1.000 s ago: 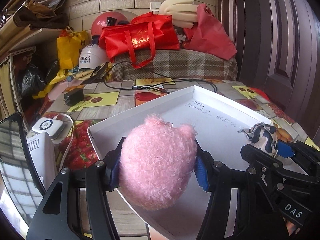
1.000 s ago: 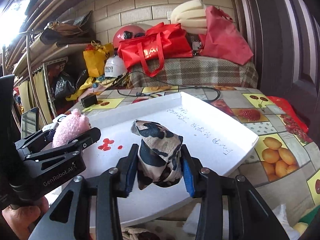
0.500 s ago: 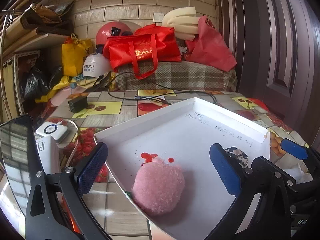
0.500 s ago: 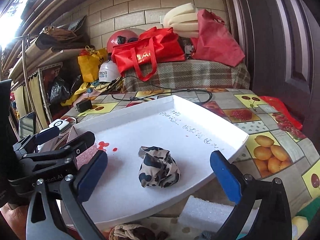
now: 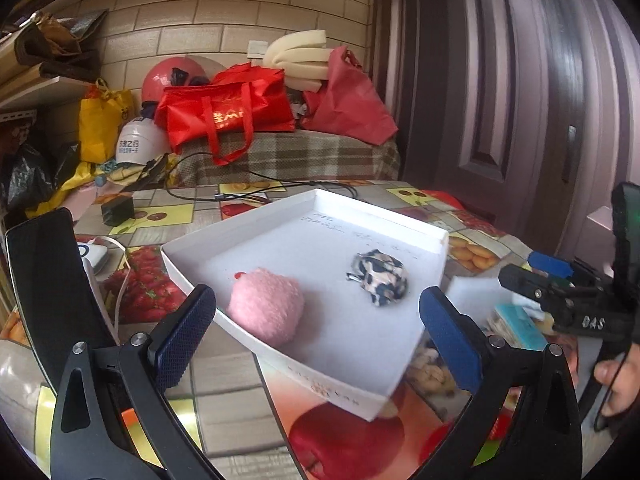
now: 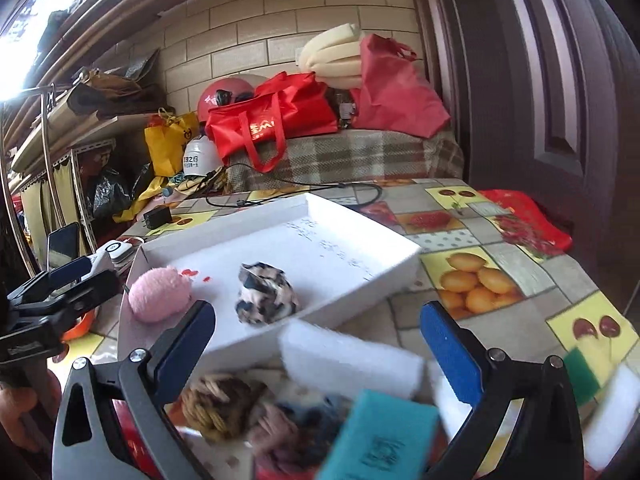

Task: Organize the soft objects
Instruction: 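Grasp the red apple plush with the left tool while the right tool grasps the white foam block, then carry the apple plush and foam block to the white tray and release both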

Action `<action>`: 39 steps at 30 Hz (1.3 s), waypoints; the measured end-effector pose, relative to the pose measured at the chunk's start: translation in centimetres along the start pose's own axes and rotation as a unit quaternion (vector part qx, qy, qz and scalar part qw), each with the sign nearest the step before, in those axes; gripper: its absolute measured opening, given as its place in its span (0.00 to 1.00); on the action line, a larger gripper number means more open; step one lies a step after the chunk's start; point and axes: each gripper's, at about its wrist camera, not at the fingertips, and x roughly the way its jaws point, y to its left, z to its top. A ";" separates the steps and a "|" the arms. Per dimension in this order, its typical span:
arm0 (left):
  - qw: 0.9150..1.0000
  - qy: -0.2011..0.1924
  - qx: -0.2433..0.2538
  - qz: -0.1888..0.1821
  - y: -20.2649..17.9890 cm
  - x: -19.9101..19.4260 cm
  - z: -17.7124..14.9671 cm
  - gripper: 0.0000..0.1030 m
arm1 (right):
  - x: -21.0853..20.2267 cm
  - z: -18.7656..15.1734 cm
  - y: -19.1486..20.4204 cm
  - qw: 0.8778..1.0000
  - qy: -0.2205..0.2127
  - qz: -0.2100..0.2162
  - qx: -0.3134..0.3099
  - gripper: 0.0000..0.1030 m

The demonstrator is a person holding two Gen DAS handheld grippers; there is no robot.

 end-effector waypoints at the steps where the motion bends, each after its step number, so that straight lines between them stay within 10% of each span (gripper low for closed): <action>1: 1.000 0.004 0.013 -0.013 -0.5 -0.7 -0.4 1.00 | -0.6 -0.2 -0.6 1.000 0.002 -0.003 0.002 1.00; 9: 0.988 0.066 0.094 -0.107 -4.0 -3.3 -2.8 1.00 | -6.4 -2.0 -9.2 0.993 0.024 -0.105 0.056 1.00; 15: 0.970 0.125 0.169 -0.120 -7.3 -2.3 -4.2 1.00 | -8.2 -4.3 -18.0 0.964 0.113 -0.198 0.136 1.00; 25: 0.948 0.191 0.227 -0.116 -9.6 0.4 -5.8 0.98 | -4.4 -4.7 -17.8 0.954 0.192 -0.177 0.147 1.00; 28: 0.944 0.207 0.228 -0.121 -9.8 1.0 -5.8 0.79 | -3.4 -4.5 -17.7 0.953 0.205 -0.180 0.132 0.97; 31: 0.944 0.209 0.224 -0.123 -9.7 1.1 -5.9 0.65 | -3.7 -4.3 -17.2 0.960 0.197 -0.162 0.114 0.62; 39: 0.960 0.144 0.217 -0.105 -9.1 -1.0 -4.9 0.63 | -8.5 -4.4 -18.2 0.977 0.089 -0.102 0.163 0.58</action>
